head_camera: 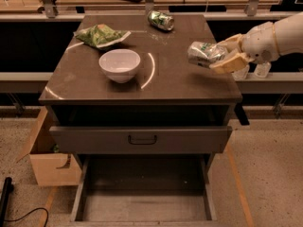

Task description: Place 7up can into middle drawer

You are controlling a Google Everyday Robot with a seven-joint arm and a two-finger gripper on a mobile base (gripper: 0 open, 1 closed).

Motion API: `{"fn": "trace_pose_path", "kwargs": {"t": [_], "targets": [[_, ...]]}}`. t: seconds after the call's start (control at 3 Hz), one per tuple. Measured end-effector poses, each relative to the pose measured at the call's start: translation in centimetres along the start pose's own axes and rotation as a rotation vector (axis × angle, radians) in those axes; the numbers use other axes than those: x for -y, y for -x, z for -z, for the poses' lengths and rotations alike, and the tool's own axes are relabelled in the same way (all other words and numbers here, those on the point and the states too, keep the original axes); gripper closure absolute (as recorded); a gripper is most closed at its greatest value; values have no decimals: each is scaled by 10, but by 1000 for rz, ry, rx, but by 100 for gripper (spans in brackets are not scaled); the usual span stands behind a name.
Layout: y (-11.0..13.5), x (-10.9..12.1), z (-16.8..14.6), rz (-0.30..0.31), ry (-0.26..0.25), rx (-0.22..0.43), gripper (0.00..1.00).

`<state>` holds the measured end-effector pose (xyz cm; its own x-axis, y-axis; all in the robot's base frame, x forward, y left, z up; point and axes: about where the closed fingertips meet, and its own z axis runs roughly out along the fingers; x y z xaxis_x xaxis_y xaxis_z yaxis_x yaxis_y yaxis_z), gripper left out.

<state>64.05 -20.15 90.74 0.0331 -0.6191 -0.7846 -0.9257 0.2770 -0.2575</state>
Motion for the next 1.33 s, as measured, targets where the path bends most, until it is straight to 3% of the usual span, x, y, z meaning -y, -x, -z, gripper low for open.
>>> {"fn": "trace_pose_path", "kwargs": {"t": [0.33, 0.67, 1.0, 1.33], "targets": [[29, -47, 23, 33, -32, 22, 100], [44, -129, 34, 2, -26, 44, 100], [34, -183, 21, -48, 36, 29, 100], [9, -226, -8, -95, 174, -14, 100]]}}
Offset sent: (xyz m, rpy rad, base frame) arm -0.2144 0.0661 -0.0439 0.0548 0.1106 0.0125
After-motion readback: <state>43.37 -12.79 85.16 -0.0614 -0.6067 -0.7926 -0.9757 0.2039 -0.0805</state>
